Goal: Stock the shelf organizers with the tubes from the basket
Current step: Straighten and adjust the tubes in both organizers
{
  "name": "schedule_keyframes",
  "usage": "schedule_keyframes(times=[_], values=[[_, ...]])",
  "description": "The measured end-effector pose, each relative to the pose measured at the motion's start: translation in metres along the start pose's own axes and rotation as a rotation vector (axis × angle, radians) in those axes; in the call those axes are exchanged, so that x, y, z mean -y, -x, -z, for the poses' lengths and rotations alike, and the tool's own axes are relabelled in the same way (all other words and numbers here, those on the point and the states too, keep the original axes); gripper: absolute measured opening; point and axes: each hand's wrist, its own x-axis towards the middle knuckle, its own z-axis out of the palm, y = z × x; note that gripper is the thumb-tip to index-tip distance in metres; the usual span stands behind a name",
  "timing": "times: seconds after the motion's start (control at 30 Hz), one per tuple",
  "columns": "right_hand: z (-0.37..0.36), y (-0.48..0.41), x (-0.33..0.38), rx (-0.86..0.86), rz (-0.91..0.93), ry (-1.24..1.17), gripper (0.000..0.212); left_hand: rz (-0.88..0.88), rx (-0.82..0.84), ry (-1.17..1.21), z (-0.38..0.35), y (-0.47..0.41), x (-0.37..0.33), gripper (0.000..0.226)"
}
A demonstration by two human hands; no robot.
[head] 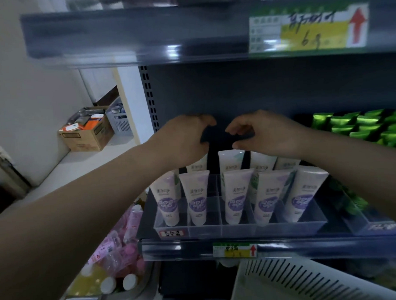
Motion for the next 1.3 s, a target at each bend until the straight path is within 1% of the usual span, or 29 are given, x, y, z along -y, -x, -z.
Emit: schedule_keyframes(times=[0.13,0.27,0.33,0.47,0.53,0.67,1.0,1.3], values=[[0.008,0.012,-0.019,0.013,-0.034,0.022,0.039,-0.045,0.055,0.003,-0.011,-0.014,-0.018,0.052],[0.008,0.019,-0.036,0.038,-0.051,0.056,0.037,-0.074,0.164,0.022,-0.020,-0.023,-0.031,0.050],[0.007,0.020,-0.043,0.070,-0.069,0.074,0.034,-0.079,0.212,0.006,-0.024,-0.027,-0.037,0.043],[0.003,0.022,-0.051,0.125,-0.087,0.095,0.020,-0.088,0.276,-0.039,-0.033,-0.032,-0.041,0.019],[0.000,0.022,-0.053,0.112,-0.081,0.083,0.015,-0.091,0.281,-0.054,-0.036,-0.033,-0.041,0.014],[-0.004,0.020,-0.055,0.067,-0.083,0.042,0.012,-0.083,0.269,-0.066,-0.038,-0.035,-0.040,0.015],[-0.008,0.013,-0.056,0.001,-0.079,0.015,0.017,-0.034,0.249,-0.062,-0.039,-0.036,-0.032,0.020],[-0.014,0.016,-0.061,-0.008,-0.048,0.019,0.016,-0.024,0.218,-0.073,-0.040,-0.032,-0.032,0.022]])
